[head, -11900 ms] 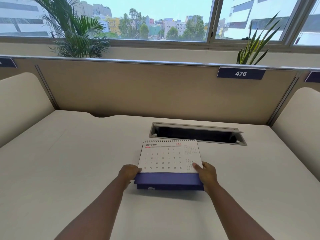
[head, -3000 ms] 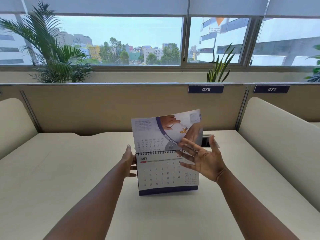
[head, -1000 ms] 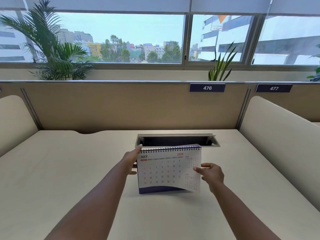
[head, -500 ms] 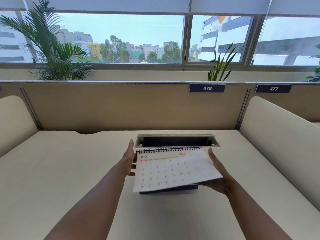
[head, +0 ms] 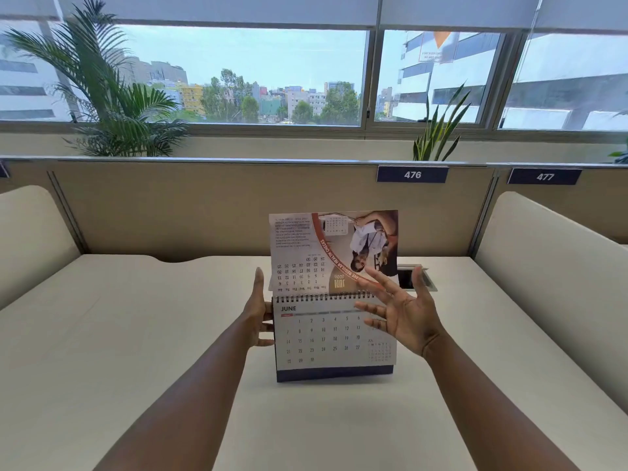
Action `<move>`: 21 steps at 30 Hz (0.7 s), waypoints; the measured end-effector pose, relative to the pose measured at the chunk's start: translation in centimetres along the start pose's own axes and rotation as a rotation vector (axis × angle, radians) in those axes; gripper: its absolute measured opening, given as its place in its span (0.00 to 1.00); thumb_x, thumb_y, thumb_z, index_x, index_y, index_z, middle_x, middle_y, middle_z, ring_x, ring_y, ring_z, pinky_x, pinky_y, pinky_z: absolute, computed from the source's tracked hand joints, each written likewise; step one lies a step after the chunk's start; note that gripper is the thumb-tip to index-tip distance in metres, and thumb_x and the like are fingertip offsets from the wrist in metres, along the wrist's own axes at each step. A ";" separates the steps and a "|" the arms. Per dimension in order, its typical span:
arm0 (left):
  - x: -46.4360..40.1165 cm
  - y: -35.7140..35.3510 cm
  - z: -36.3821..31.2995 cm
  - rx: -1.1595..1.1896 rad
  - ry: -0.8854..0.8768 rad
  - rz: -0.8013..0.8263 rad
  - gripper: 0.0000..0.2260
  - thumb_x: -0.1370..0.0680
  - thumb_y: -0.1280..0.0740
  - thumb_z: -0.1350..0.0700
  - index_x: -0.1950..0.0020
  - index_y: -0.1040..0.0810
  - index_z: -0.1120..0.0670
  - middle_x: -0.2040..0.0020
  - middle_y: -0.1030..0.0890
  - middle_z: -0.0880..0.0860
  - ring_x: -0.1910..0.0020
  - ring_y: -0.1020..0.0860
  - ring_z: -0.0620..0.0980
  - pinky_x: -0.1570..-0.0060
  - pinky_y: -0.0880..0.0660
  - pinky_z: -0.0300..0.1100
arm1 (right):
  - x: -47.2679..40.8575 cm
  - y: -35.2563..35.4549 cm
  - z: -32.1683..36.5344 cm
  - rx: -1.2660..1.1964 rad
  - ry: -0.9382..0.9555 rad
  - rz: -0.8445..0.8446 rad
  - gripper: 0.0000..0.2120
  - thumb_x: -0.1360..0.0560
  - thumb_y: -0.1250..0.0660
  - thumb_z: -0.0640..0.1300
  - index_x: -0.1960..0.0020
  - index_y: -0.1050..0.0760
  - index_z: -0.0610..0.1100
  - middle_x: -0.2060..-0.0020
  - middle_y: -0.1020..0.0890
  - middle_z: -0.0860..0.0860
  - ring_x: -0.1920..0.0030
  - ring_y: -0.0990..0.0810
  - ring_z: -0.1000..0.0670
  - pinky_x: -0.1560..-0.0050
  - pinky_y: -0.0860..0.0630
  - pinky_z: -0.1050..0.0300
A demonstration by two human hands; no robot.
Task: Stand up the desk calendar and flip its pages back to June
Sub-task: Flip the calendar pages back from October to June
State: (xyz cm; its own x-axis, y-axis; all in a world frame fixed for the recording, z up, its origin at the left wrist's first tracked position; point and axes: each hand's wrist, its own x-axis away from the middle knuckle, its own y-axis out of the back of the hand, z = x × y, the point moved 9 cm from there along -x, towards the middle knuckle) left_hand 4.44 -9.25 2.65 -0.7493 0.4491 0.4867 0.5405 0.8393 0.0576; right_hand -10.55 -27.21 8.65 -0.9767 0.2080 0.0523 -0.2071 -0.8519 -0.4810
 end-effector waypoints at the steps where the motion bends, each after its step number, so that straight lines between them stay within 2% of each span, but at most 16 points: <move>1: -0.1 0.0 0.0 0.000 -0.004 0.005 0.45 0.34 0.60 0.24 0.53 0.20 0.57 0.53 0.20 0.57 0.48 0.25 0.58 0.47 0.31 0.55 | -0.1 -0.2 0.0 0.032 0.001 -0.007 0.35 0.34 0.55 0.72 0.37 0.29 0.55 0.33 0.28 0.50 0.50 0.21 0.45 0.60 0.21 0.55; 3: -0.4 -0.1 0.1 -0.009 -0.012 0.014 0.43 0.33 0.58 0.24 0.52 0.20 0.57 0.53 0.19 0.57 0.50 0.24 0.56 0.48 0.31 0.53 | -0.4 -0.4 -0.1 0.112 0.005 -0.024 0.33 0.34 0.54 0.70 0.37 0.30 0.55 0.33 0.31 0.51 0.57 0.21 0.48 0.67 0.22 0.60; 7: -0.5 -0.1 0.0 -0.032 -0.023 0.003 0.33 0.29 0.49 0.28 0.56 0.21 0.56 0.53 0.19 0.56 0.51 0.24 0.55 0.50 0.31 0.50 | -1.0 -0.5 -0.3 0.324 0.016 -0.077 0.30 0.28 0.53 0.65 0.32 0.34 0.53 0.34 0.33 0.52 0.65 0.23 0.52 0.71 0.25 0.65; 10: -0.3 -0.3 0.0 -0.033 -0.019 -0.012 0.26 0.25 0.46 0.35 0.58 0.23 0.56 0.56 0.21 0.56 0.57 0.24 0.53 0.52 0.31 0.48 | -1.3 -0.2 0.9 0.658 0.153 -0.244 0.20 0.25 0.40 0.54 0.37 0.28 0.47 0.39 0.24 0.46 0.70 0.24 0.58 0.74 0.26 0.67; 12: -0.2 -0.3 -0.1 -0.036 -0.022 -0.048 0.20 0.24 0.44 0.40 0.59 0.25 0.56 0.57 0.21 0.56 0.60 0.25 0.52 0.57 0.30 0.46 | -0.6 -0.9 3.0 1.009 0.395 -0.433 0.10 0.27 0.32 0.46 0.47 0.21 0.45 0.49 0.17 0.47 0.67 0.23 0.59 0.65 0.21 0.63; 13: -0.2 -0.3 -0.1 -0.033 -0.022 -0.070 0.18 0.23 0.43 0.43 0.59 0.25 0.57 0.58 0.21 0.56 0.61 0.25 0.52 0.61 0.30 0.45 | -0.1 -2.0 3.7 1.176 0.517 -0.495 0.07 0.29 0.31 0.44 0.51 0.20 0.45 0.53 0.16 0.49 0.64 0.22 0.58 0.62 0.22 0.63; 15: 0.0 -0.3 -0.2 -0.023 -0.020 -0.113 0.16 0.23 0.42 0.45 0.56 0.26 0.58 0.61 0.21 0.55 0.62 0.25 0.52 0.63 0.30 0.44 | 0.1 -4.8 4.0 1.447 0.685 -0.500 0.07 0.30 0.30 0.44 0.53 0.19 0.46 0.56 0.16 0.51 0.57 0.20 0.53 0.60 0.28 0.65; 18: 0.1 -0.2 -0.3 -0.028 -0.015 -0.151 0.16 0.23 0.41 0.45 0.52 0.27 0.58 0.61 0.21 0.55 0.62 0.24 0.52 0.59 0.29 0.47 | -1.8 -7.2 1.5 1.734 0.648 -0.311 0.18 0.30 0.31 0.48 0.40 0.25 0.49 0.46 0.19 0.52 0.44 0.25 0.51 0.47 0.31 0.57; 19: 0.1 -0.2 -0.3 -0.026 -0.014 -0.154 0.16 0.23 0.41 0.45 0.52 0.27 0.58 0.61 0.21 0.55 0.62 0.24 0.52 0.59 0.29 0.47 | -2.6 -7.4 0.4 1.792 0.591 -0.253 0.20 0.29 0.33 0.49 0.37 0.28 0.50 0.43 0.20 0.53 0.41 0.27 0.51 0.42 0.34 0.55; 21: 0.3 -0.3 -0.2 -0.020 -0.009 -0.148 0.16 0.23 0.41 0.45 0.53 0.27 0.58 0.62 0.21 0.55 0.63 0.24 0.52 0.63 0.29 0.45 | -3.4 -7.4 -0.6 1.826 0.535 -0.218 0.18 0.25 0.38 0.47 0.36 0.30 0.50 0.41 0.22 0.53 0.40 0.28 0.51 0.39 0.38 0.53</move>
State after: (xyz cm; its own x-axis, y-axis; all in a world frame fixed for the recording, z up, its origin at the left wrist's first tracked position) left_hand 4.18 -9.45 2.97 -0.8248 0.3233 0.4639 0.4311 0.8904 0.1460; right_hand -5.62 -21.31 11.46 -0.8868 0.1665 -0.4311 -0.4517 -0.1158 0.8846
